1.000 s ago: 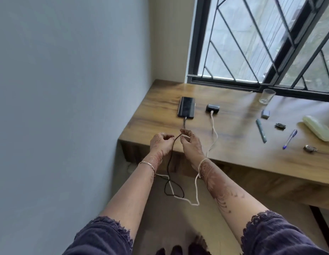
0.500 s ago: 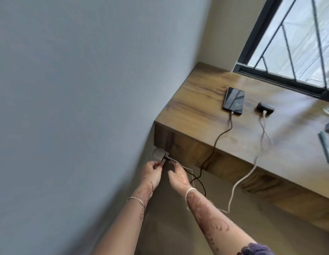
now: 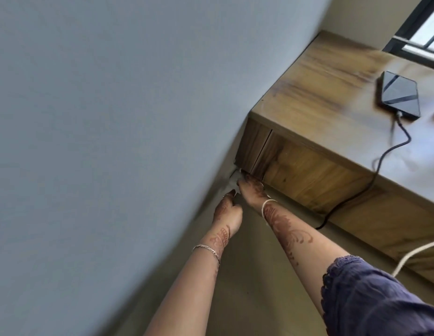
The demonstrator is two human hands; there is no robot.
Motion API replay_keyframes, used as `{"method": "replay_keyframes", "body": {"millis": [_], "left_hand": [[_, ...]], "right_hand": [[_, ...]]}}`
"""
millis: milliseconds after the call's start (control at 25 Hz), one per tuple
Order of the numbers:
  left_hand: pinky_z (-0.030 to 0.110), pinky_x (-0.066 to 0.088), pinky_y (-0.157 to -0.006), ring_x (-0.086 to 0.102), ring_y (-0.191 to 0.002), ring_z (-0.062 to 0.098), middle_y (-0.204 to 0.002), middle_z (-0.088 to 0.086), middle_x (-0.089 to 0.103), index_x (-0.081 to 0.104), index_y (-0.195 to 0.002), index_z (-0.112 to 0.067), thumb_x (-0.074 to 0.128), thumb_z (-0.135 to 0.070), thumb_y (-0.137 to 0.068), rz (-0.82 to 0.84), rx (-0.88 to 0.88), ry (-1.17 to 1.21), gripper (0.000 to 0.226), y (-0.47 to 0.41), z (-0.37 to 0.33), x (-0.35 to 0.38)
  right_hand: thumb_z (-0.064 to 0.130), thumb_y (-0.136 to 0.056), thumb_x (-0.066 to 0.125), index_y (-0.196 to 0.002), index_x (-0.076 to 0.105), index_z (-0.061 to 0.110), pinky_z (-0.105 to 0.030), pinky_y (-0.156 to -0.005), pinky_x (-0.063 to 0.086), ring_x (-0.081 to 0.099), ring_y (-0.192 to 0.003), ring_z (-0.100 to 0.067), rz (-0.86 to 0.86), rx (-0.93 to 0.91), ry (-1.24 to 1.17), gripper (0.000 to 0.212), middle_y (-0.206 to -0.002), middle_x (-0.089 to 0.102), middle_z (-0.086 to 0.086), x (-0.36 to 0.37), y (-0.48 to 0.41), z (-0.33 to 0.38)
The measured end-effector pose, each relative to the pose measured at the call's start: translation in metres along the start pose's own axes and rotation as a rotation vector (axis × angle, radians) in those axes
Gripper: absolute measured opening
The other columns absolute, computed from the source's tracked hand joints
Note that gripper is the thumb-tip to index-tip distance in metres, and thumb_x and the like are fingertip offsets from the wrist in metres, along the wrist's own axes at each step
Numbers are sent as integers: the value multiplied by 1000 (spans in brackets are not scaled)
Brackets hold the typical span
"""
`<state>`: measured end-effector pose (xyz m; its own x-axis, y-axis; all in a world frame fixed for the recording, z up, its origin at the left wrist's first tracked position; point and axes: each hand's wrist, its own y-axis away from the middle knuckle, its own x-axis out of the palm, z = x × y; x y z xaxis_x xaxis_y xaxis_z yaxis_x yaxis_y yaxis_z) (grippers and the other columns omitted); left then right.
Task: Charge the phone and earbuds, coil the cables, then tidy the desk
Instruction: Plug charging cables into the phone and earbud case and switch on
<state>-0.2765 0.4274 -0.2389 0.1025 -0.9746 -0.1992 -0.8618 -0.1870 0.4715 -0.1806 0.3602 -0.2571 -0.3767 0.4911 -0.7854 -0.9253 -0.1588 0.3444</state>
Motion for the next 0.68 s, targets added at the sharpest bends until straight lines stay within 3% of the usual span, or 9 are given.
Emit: {"method": "replay_keyframes", "body": {"millis": [160, 480, 680], "left_hand": [[27, 31, -109, 36, -139, 22, -152, 5, 35, 28, -149, -20, 37, -16, -96, 9, 5, -8, 54, -14, 11, -1], [27, 27, -111, 31, -142, 21, -155, 5, 31, 26, -149, -17, 35, -15, -96, 1, 9, -46, 54, -26, 8, -1], [29, 27, -112, 33, -141, 22, -154, 6, 32, 27, -149, -17, 36, -16, -96, 2, -1, -75, 53, -14, -3, -4]], "right_hand": [[23, -97, 32, -108, 62, 13, -42, -106, 32, 48, -123, -31, -80, 113, -103, 34, -131, 57, -14, 13, -18, 7], [26, -99, 31, -134, 53, 11, -41, -114, 24, 39, -135, -28, -129, 232, -301, 44, -145, 46, -11, 16, -21, 7], [16, -95, 35, -146, 34, 19, -41, -118, 13, 25, -142, -23, -75, 74, -168, 51, -155, 31, -6, 14, 10, -6]]}}
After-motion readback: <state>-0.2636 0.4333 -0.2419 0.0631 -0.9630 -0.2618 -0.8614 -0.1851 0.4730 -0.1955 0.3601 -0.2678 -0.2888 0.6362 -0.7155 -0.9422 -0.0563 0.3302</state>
